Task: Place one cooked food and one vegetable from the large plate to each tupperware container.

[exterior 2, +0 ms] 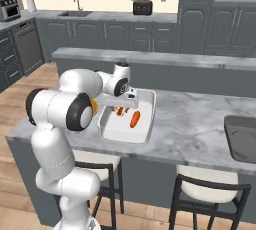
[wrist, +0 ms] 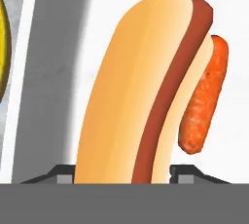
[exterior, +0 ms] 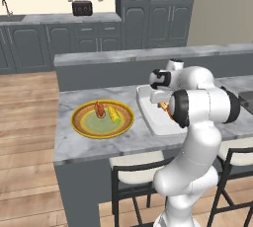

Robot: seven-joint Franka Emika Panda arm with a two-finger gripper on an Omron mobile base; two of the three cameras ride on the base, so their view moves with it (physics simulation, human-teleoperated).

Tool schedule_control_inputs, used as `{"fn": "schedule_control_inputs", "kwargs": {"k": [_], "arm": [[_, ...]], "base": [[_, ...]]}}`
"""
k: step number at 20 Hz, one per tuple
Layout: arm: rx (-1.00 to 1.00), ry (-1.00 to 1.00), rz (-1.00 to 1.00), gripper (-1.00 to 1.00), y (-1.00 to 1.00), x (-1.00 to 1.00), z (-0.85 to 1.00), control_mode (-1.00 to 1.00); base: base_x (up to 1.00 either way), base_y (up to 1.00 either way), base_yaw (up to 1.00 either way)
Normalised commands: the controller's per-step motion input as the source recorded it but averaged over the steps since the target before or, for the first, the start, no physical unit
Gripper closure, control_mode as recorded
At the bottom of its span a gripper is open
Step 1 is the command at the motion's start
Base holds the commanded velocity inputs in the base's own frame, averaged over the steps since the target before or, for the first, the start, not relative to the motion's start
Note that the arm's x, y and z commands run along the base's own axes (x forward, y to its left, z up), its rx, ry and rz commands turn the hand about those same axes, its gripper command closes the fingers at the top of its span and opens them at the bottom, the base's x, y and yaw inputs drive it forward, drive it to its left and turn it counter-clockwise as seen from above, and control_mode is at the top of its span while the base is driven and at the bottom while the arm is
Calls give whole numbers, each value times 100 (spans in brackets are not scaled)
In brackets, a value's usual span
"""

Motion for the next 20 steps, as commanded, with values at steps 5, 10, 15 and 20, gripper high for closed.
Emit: {"fn": "schedule_control_inputs", "kwargs": {"k": [5,10,15,20], "arm": [[0,0,-2,-100,1,0,-8,-100],[0,0,0,-100,0,0,0,-100],[-1,0,0,-100,0,0,0,-100],[-8,0,0,-100,20,-3,20,-100]], "base": [[0,0,0],[0,0,0],[0,0,0],[0,0,0]]}}
